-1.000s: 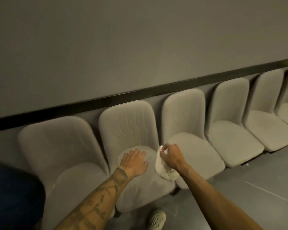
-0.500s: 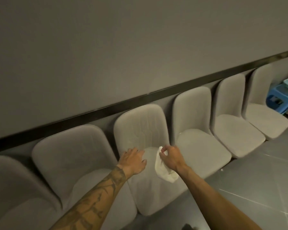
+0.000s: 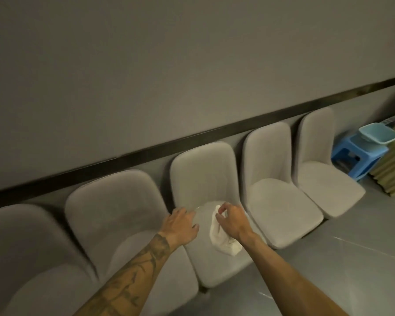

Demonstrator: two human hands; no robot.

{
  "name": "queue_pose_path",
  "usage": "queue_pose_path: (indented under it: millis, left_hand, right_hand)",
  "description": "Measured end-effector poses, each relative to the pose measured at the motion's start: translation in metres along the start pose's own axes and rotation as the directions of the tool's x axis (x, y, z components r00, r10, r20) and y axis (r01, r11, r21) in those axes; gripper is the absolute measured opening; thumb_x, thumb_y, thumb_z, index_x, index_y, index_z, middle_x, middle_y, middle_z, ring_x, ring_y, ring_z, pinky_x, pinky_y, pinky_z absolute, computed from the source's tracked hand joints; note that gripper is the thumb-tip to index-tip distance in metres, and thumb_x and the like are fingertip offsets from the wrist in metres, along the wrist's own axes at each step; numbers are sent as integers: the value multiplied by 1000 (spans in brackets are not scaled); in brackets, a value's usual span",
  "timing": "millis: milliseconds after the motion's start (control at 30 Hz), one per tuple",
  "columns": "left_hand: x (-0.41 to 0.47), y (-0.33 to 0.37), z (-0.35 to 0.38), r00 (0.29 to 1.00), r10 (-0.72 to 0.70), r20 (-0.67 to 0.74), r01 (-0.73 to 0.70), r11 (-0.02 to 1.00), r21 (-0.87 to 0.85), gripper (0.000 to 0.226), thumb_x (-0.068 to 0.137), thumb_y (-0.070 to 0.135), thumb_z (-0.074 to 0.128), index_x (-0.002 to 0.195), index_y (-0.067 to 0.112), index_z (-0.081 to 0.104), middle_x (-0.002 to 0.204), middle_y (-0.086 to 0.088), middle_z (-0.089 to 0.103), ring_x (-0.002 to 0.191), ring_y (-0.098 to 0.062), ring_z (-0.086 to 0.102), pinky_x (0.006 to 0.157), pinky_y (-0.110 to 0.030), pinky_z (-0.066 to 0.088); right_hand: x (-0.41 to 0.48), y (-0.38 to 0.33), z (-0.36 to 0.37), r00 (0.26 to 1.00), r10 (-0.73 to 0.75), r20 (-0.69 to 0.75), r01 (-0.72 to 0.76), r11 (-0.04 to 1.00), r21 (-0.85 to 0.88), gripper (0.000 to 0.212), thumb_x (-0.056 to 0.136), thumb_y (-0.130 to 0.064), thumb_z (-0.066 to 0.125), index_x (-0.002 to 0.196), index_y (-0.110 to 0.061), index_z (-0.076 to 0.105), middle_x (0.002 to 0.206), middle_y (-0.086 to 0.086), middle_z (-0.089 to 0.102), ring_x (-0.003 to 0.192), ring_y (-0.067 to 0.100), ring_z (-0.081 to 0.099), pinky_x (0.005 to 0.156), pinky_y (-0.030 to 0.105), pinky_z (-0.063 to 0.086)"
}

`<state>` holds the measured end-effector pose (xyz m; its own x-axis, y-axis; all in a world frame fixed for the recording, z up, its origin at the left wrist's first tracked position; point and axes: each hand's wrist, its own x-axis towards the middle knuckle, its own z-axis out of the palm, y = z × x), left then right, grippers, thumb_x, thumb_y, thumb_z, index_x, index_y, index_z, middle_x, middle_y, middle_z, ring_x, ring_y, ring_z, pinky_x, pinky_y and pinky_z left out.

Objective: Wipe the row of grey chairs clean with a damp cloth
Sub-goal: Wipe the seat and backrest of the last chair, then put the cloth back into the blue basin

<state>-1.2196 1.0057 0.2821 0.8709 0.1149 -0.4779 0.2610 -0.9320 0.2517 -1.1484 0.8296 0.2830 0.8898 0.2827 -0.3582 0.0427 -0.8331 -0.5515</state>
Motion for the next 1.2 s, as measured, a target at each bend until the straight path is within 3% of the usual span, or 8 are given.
queue_pose_path:
  millis: [267, 500, 933, 1200]
  left_hand:
    - [140, 157, -11, 999, 45, -8, -45, 999, 3, 62, 106, 49, 41, 161, 23, 31, 165, -6, 32, 152, -30, 29, 122, -42, 25]
    - [257, 289, -36, 998, 46, 33, -46, 999, 1, 54, 105, 44, 44, 153, 19, 42, 153, -11, 45, 140, -33, 42, 118, -41, 32]
    - [420, 553, -56, 1000, -4, 28, 3, 1000, 9, 63, 106, 45, 42, 163, 21, 29, 165, -10, 31, 152, -31, 29, 124, -41, 24]
    - [504, 744, -57, 1000, -14, -2, 14, 1000, -1, 53, 105, 45, 45, 151, 20, 44, 155, -9, 43, 143, -30, 40, 117, -42, 33]
  right_hand:
    - [107, 119, -124, 999, 38, -27, -37, 999, 22, 21, 97, -29, 62, 114, -18, 65, 124, 8, 48, 103, 29, 62, 96, 29, 44]
    - [206, 207, -246, 998, 53, -39, -53, 998, 17, 19, 96, -29, 62, 112, -18, 65, 121, 9, 51, 99, 27, 61, 92, 28, 44]
    - [352, 415, -447, 1000, -3, -5, 3, 1000, 5, 18, 96, -31, 63, 110, -21, 64, 112, 3, 48, 102, 29, 62, 91, 25, 42]
    - [420, 543, -583, 999, -35, 34, 35, 999, 10, 17, 95, -31, 64, 109, -21, 64, 119, 4, 48, 98, 23, 60, 89, 23, 40]
